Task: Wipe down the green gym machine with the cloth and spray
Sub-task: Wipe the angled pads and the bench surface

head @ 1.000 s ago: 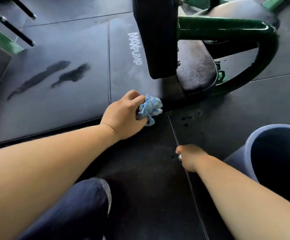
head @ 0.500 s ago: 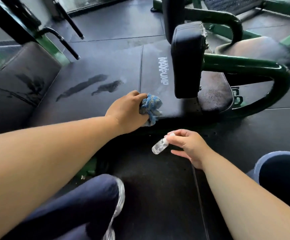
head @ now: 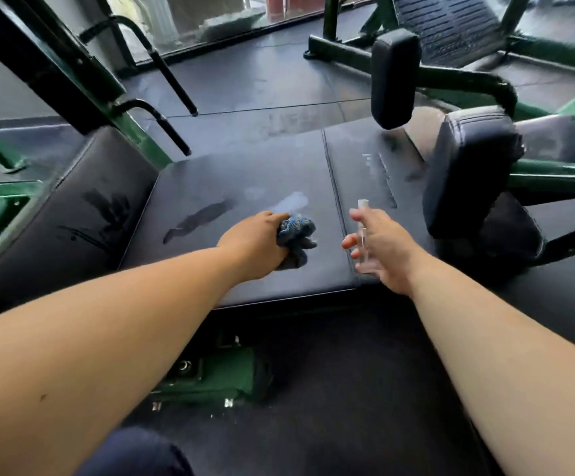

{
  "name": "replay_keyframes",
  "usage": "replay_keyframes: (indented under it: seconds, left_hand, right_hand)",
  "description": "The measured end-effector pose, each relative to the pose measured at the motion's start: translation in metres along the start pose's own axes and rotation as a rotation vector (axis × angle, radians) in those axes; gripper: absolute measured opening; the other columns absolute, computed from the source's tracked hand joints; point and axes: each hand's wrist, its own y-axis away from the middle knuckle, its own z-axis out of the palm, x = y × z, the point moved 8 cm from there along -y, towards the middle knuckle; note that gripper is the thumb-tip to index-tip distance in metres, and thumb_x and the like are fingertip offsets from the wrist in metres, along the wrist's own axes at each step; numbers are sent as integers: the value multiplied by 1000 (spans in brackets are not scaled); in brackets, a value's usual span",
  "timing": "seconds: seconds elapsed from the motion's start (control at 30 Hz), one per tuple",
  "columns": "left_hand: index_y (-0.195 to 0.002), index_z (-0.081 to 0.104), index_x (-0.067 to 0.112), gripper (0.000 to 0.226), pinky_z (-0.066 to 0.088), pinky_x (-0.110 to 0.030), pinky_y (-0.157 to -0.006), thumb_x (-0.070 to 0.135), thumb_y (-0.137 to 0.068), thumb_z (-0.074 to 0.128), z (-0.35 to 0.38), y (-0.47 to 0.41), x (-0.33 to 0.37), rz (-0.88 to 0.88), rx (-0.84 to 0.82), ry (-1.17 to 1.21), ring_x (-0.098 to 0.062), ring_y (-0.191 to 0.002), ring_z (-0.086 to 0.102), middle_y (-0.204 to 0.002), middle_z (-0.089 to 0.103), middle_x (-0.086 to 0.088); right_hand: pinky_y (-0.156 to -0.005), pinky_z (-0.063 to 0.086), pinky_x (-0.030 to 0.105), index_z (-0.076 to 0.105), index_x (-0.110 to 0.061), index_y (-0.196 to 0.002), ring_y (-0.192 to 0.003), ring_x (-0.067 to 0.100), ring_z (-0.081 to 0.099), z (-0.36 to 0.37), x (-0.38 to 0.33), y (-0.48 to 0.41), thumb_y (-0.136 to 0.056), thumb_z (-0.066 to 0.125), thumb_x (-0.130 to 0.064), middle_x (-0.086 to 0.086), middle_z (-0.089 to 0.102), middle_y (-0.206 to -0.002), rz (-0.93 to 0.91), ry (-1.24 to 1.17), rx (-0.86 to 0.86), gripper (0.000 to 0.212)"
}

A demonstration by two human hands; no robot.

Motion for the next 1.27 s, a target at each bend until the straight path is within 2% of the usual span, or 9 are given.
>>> replay_keyframes:
  seconds: [0.1, 0.27, 0.4, 0.57, 0.77, 0.9, 1.03, 1.2, 1.27]
  left_hand:
    - [-105, 59, 33, 28, 50, -32, -80, 25, -79, 56, -11, -21, -32, 30, -42, 58, -20, -96, 61, -106, 66, 10]
    - [-109, 59, 28, 31, 48, -31, -81, 19, -80, 54, -27, -52, -58, 84, -64, 70, -21, -96, 60, -106, 66, 7]
    - [-110, 59, 31, 31, 50, -37, -83, 24, -81, 56, -21, -79, -54, 101, -29, 136, -23, -100, 61, -113, 65, 8]
    - [-113, 60, 31, 33, 50, -38, -84, 26, -81, 59, 0, -105, -35, 62, 7, 235, -22, -103, 60, -115, 64, 8]
    - [-109, 59, 32, 30, 51, -37, -81, 33, -80, 60, 23, -146, -40, 31, 99, 248, -20, -98, 61, -112, 66, 10]
    - [-111, 57, 19, 28, 45, -33, -78, 24, -84, 56, 61, -149, -51, -26, 14, 134, -30, -100, 59, -112, 66, -3]
    - [-113, 54, 13, 33, 38, -34, -76, 36, -89, 58, 69, -141, -51, -44, 110, 101, -33, -103, 57, -115, 62, -6]
    - [-104, 51, 15, 25, 33, -34, -70, 35, -89, 55, 67, -144, -45, 1, 133, 25, -34, -100, 58, -114, 61, -7]
    - [-102, 51, 16, 24, 36, -35, -71, 35, -89, 56, 67, -143, -46, 3, 139, 25, -35, -100, 58, -113, 62, -7]
  right_hand:
    - [-49, 41, 21, 53, -14, -102, -53, 11, 44, 19, -3, -16, -94, 54, -5, 4, 55, -71, 33, -29, 33, 12]
    - [-52, 40, 26, 43, -26, -127, -55, 14, 42, 36, -7, -20, -93, 59, -9, 7, 53, -76, 99, 210, 23, 41]
    - [-49, 43, 28, 37, -13, -124, -55, 17, 46, 25, -25, -29, -88, 50, -1, 15, 50, -90, 114, 396, 112, 39]
    - [-55, 54, 28, 21, -53, -144, -56, 22, 61, -11, -59, -41, -86, 47, -10, -1, 57, -86, -21, 787, 211, 78]
    - [-72, 55, 35, 44, -46, -125, -79, 26, 62, -55, -58, -69, -78, 48, -16, 6, 64, -100, -53, 840, 453, 55]
    - [-67, 50, 35, 45, -46, -121, -77, 28, 58, -51, -46, -86, -81, 46, -18, 5, 62, -90, -70, 937, 452, 49]
    - [-62, 46, 35, 43, -38, -111, -74, 30, 56, -50, -31, -87, -83, 46, -18, 5, 60, -82, -92, 1014, 506, 35]
    - [-74, 49, 37, 53, -29, -108, -82, 28, 57, -69, -32, -103, -81, 55, -29, -2, 63, -90, -117, 706, 593, 27]
    - [-63, 48, 32, 57, -28, -92, -66, 20, 54, -69, -38, -111, -83, 56, -28, -2, 61, -78, -152, 460, 554, 10]
